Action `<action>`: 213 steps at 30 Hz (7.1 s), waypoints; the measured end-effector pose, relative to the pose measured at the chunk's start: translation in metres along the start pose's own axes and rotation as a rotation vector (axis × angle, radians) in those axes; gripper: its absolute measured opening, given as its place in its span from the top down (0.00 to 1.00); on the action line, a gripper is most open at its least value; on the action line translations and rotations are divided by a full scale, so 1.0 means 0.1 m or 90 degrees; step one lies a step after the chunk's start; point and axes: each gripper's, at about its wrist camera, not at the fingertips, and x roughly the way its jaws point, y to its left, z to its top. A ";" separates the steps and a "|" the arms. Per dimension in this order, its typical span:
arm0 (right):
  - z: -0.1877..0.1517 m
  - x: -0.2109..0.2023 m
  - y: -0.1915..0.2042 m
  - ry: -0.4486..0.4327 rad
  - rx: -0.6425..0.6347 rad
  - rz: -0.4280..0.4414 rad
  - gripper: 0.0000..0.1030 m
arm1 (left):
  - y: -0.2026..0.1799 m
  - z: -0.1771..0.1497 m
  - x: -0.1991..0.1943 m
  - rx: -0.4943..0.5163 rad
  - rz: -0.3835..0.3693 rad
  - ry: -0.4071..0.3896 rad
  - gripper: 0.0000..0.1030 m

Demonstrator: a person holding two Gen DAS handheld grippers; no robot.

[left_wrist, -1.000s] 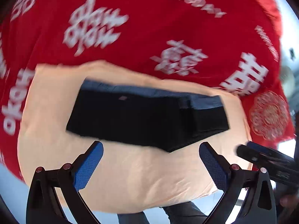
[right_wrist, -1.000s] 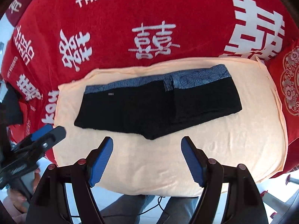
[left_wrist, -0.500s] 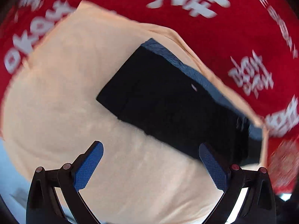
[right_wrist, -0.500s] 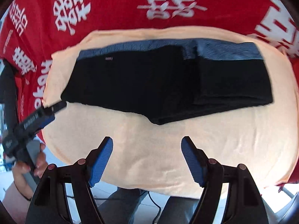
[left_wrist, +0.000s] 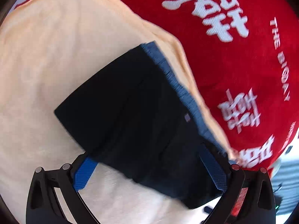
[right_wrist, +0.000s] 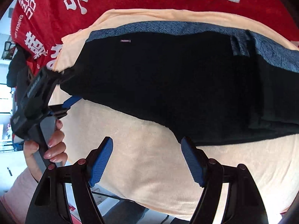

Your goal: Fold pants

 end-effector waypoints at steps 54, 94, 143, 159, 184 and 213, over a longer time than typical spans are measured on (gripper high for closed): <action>0.88 -1.88 -1.57 -0.071 -0.029 0.269 0.83 | -3.71 -2.46 0.38 0.803 0.249 -0.142 0.67; 0.31 -1.05 -3.17 -0.025 0.057 0.095 0.68 | -2.83 -1.76 1.08 0.460 0.387 0.064 0.25; 0.13 -1.33 -3.28 -0.043 0.121 0.031 0.51 | -2.65 -1.37 1.12 0.383 0.357 0.113 0.01; 0.95 -1.21 -2.97 -0.110 0.063 0.034 0.74 | -2.61 -0.68 1.57 0.326 0.411 0.057 0.01; -0.07 -1.29 -3.38 -0.052 0.185 0.081 0.41 | -2.59 -1.05 1.26 0.357 0.377 0.092 0.01; -0.31 -1.28 -3.65 -0.028 0.204 0.115 0.24 | -2.36 -1.54 0.84 0.318 0.345 0.132 0.01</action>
